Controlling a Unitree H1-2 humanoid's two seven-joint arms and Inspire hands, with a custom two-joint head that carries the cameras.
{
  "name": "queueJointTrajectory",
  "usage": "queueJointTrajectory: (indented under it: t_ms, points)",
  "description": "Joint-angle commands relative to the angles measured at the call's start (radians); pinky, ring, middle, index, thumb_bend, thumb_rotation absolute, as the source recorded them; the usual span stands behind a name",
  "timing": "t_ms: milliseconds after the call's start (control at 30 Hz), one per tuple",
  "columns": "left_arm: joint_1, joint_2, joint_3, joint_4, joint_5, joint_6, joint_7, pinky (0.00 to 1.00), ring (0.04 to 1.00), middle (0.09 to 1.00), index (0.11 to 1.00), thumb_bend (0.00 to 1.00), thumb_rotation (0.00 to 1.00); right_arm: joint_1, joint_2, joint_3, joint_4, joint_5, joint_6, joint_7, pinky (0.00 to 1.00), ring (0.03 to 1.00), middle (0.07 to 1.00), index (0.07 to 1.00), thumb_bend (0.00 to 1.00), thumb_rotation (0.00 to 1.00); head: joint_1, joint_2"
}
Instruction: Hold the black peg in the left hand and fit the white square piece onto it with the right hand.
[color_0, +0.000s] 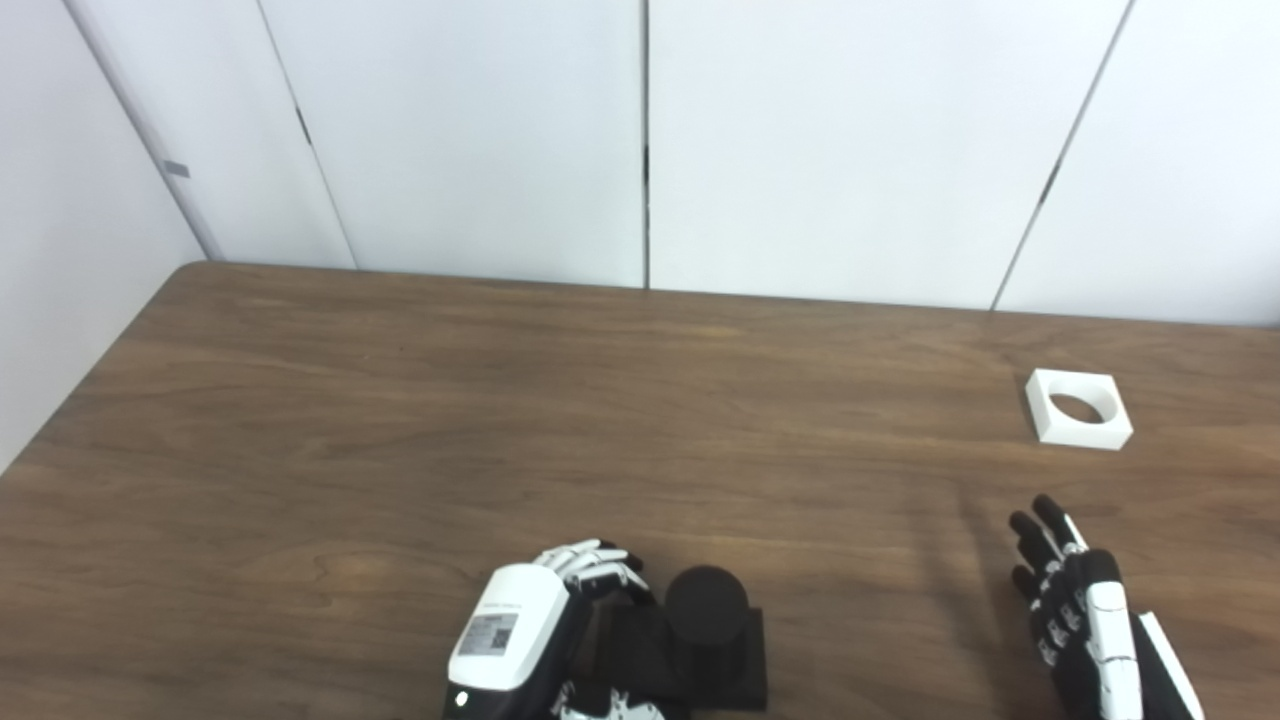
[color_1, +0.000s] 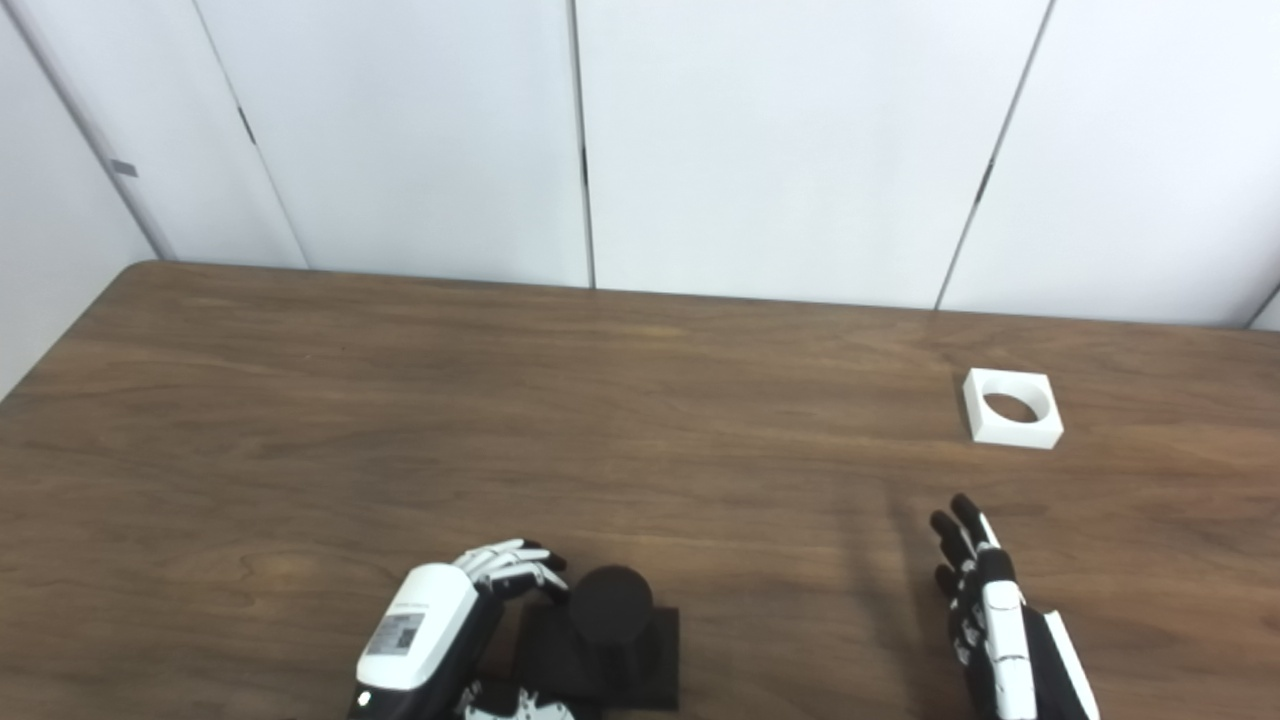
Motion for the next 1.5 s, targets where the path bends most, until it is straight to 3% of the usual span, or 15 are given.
queueJointTrajectory:
  t_ms: [0, 333, 567, 633, 667, 700, 800, 933, 1033, 1100, 1267, 1467]
  points:
    - [-0.002, 0.005, -0.017, 0.026, 0.001, -0.009, -0.042, 0.85, 0.852, 0.786, 0.486, 0.52, 0.05, 0.0, 0.027, 0.001, -0.043, 0.002, -0.005, -0.002, 1.0, 1.0, 0.952, 0.963, 0.54, 1.0, 0.001, 0.0]
    - [-0.022, 0.009, -0.02, 0.074, 0.043, 0.008, -0.07, 0.89, 0.869, 0.796, 0.486, 0.52, 0.05, 0.001, 0.023, -0.006, -0.057, 0.01, 0.003, -0.001, 1.0, 0.998, 0.947, 0.959, 0.53, 1.0, 0.005, 0.022]
    - [-0.026, 0.014, -0.017, 0.078, 0.044, 0.006, -0.071, 0.92, 0.895, 0.807, 0.486, 0.52, 0.05, -0.001, 0.015, -0.015, -0.075, 0.02, 0.016, 0.002, 1.0, 0.977, 0.936, 0.942, 0.54, 0.99, -0.067, 0.036]
    - [-0.029, 0.018, -0.016, 0.08, 0.041, 0.0, -0.068, 0.92, 0.894, 0.807, 0.486, 0.52, 0.05, -0.008, -0.002, -0.014, -0.085, -0.012, 0.014, 0.003, 1.0, 0.951, 0.926, 0.915, 0.5, 0.9, -0.091, 0.04]
    - [-0.03, 0.02, -0.016, 0.08, 0.041, -0.001, -0.07, 0.92, 0.893, 0.807, 0.486, 0.52, 0.05, -0.018, -0.019, -0.016, -0.095, -0.041, 0.018, 0.002, 1.0, 0.946, 0.921, 0.904, 0.48, 0.86, -0.091, 0.04]
    - [-0.031, 0.021, -0.016, 0.077, 0.043, 0.002, -0.075, 0.94, 0.893, 0.806, 0.485, 0.52, 0.05, -0.032, -0.039, -0.02, -0.104, -0.073, 0.023, 0.002, 0.95, 0.931, 0.912, 0.889, 0.46, 0.7, -0.103, 0.04]
    - [-0.031, 0.023, -0.015, 0.068, 0.046, 0.01, -0.088, 0.97, 0.897, 0.808, 0.485, 0.52, 0.05, -0.077, -0.093, -0.034, -0.12, -0.179, 0.044, 0.0, 0.81, 0.872, 0.884, 0.863, 0.52, 0.45, -0.122, 0.041]
    - [-0.034, 0.025, -0.012, 0.058, 0.046, 0.008, -0.092, 0.97, 0.894, 0.808, 0.485, 0.52, 0.05, -0.182, -0.217, -0.051, -0.1, -0.316, 0.086, 0.028, 0.75, 0.836, 0.857, 0.832, 0.59, 0.22, -0.166, 0.046]
    - [-0.036, 0.031, -0.007, 0.057, 0.044, 0.001, -0.089, 0.96, 0.889, 0.807, 0.485, 0.52, 0.05, -0.254, -0.331, -0.011, -0.074, -0.501, 0.149, 0.071, 0.91, 0.922, 0.887, 0.816, 0.71, 0.26, -0.197, 0.049]
    - [-0.037, 0.035, -0.005, 0.058, 0.045, -0.006, -0.083, 0.94, 0.885, 0.803, 0.485, 0.52, 0.05, -0.295, -0.371, 0.009, -0.055, -0.561, 0.176, 0.096, 0.96, 0.965, 0.907, 0.809, 0.76, 0.23, -0.213, 0.048]
    - [-0.036, 0.043, 0.007, 0.056, 0.045, -0.012, -0.079, 0.93, 0.885, 0.803, 0.485, 0.52, 0.05, -0.412, -0.444, 0.042, 0.033, -0.651, 0.18, 0.148, 0.95, 1.0, 0.959, 0.801, 0.86, 0.13, -0.257, 0.049]
    - [-0.033, 0.049, 0.018, 0.051, 0.047, -0.013, -0.08, 0.93, 0.885, 0.805, 0.485, 0.52, 0.05, -0.532, -0.496, 0.067, 0.157, -0.723, 0.158, 0.191, 1.0, 1.0, 0.983, 0.802, 0.9, 0.15, -0.288, 0.046]
